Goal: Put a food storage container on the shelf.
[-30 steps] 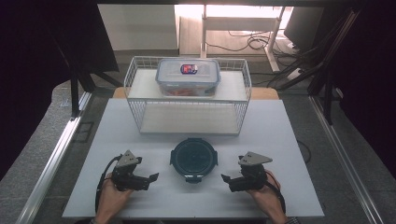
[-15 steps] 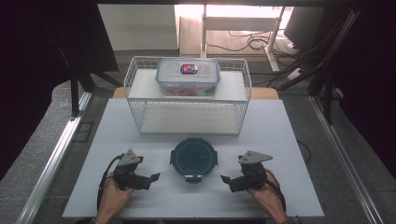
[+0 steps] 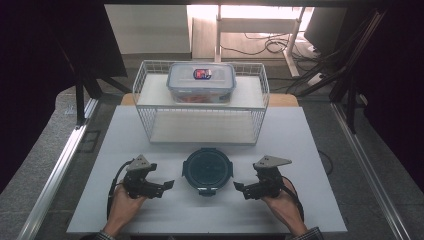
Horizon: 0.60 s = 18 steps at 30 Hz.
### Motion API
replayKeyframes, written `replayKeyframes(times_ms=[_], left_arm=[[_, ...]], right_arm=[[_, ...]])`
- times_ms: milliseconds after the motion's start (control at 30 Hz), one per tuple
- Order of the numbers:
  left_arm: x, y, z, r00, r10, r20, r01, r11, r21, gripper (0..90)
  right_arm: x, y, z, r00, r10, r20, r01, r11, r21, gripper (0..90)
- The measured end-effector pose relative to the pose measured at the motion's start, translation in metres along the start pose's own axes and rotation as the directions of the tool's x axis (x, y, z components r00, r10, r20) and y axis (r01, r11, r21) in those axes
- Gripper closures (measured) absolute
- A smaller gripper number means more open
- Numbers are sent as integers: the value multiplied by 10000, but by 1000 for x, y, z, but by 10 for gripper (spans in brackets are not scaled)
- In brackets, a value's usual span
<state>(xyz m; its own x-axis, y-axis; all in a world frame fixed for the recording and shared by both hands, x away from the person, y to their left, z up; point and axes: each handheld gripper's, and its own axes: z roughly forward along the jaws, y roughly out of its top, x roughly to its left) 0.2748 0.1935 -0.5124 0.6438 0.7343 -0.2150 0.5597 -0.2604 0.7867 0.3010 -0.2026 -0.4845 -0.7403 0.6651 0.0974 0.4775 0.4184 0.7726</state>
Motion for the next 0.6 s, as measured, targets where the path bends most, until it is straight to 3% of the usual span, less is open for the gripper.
replayKeyframes(times_ms=[200,433,600], left_arm=[[2,14,6,9969,-390,687,392,9992,-10,20],[-3,37,19,9951,1,985,-31,9995,309,41],[-2,48,40,9859,-270,1653,151,9972,727,16]], right_arm=[[-3,11,3,9987,439,-244,-436,9990,131,0],[-4,28,16,9968,617,-508,-574,9950,818,16],[-5,41,32,9915,794,-1031,-677,9914,1118,34]])
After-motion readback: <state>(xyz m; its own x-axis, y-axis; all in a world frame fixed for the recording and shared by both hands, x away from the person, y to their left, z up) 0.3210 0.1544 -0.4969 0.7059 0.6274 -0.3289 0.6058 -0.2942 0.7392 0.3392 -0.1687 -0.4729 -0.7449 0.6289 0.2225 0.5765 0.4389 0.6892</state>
